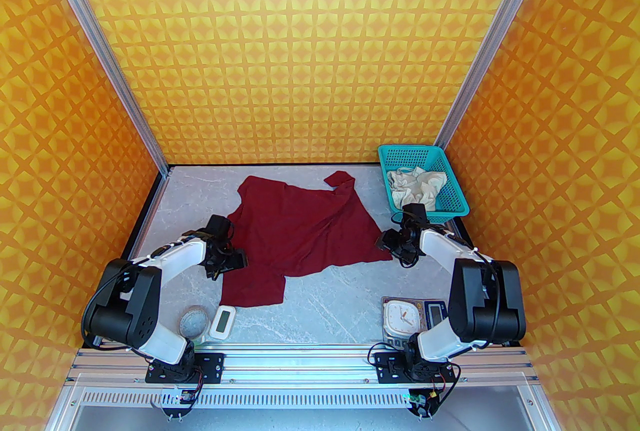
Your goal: Fold and stack the mixed laundry pile
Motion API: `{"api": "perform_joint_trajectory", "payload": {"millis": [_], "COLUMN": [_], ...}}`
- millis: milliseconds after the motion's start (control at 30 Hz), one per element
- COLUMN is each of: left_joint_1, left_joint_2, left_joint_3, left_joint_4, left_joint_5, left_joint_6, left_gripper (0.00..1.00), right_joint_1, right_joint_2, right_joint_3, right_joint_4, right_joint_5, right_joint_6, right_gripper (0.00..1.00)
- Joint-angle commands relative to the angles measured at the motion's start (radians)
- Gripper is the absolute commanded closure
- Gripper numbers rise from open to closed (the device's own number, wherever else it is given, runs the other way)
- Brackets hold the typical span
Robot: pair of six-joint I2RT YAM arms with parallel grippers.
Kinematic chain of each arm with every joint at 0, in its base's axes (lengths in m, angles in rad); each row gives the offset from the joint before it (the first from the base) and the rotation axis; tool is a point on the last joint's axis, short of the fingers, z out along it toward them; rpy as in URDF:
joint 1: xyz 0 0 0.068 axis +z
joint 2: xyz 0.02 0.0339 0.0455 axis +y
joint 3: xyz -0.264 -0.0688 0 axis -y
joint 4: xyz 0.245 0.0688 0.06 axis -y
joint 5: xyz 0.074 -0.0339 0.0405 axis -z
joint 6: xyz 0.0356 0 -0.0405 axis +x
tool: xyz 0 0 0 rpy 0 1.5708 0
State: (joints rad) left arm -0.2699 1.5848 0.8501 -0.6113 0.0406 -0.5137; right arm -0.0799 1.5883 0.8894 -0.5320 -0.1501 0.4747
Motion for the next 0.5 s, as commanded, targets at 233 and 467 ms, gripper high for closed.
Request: {"api": "perform_joint_trajectory", "payload": {"millis": [233, 467], "left_joint_1": [-0.086, -0.134], "left_joint_2": [0.108, 0.102], "left_joint_3": [-0.018, -0.047], "left_joint_4": [0.105, 0.226], "left_joint_5": [-0.047, -0.055], "left_joint_6": [-0.126, -0.149], "left_gripper": [0.33, 0.58], "right_joint_1": [0.046, 0.066], "right_joint_2": [0.071, 0.108], "right_joint_3": [-0.024, -0.051], "right_joint_4": [0.051, 0.124], "right_joint_5": [-0.022, -0.044], "right_joint_6": [0.027, 0.063], "right_gripper": [0.46, 0.66]}}
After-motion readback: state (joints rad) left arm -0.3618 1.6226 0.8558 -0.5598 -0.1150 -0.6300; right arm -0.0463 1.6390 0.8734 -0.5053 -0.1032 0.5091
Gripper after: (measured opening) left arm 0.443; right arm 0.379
